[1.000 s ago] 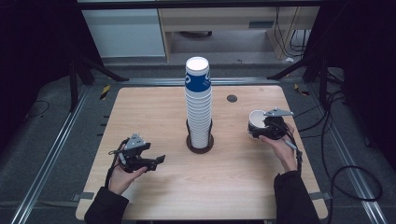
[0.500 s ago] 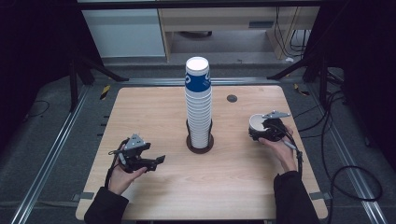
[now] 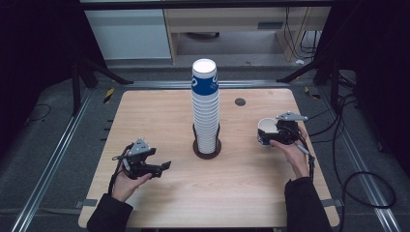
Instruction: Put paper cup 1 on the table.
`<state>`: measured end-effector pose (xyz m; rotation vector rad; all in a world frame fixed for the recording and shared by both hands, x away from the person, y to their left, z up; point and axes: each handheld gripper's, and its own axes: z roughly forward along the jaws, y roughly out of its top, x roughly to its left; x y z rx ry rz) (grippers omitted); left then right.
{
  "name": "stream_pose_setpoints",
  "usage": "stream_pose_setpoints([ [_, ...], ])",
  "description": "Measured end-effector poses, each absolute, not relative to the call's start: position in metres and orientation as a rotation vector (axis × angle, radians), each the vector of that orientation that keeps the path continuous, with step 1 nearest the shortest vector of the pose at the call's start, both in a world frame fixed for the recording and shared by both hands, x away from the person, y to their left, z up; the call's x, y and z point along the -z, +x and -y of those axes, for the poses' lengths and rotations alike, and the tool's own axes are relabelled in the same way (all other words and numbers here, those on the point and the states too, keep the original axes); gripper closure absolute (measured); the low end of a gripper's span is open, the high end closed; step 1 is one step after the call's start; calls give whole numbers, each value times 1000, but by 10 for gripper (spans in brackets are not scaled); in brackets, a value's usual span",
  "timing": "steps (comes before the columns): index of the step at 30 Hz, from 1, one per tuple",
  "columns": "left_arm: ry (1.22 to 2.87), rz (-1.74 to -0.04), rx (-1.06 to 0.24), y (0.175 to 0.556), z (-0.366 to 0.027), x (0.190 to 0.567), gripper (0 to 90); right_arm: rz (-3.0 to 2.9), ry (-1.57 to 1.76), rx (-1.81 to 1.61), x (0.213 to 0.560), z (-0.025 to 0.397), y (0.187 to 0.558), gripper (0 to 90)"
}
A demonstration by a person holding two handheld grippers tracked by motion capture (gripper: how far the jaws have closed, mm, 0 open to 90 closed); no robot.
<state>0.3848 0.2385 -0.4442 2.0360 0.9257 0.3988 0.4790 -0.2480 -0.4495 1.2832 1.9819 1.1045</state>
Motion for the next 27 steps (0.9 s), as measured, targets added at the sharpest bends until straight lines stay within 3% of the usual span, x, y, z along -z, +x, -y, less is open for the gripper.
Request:
stream_pose_setpoints([
  [14, 2034, -936, -383, 387, -240, 446, 171, -1897, 1250, -1183, 415, 252, 462, 87],
  [27, 2045, -926, -382, 386, -239, 445, 170, -1869, 1105, -1338, 364, 231, 435, 87],
])
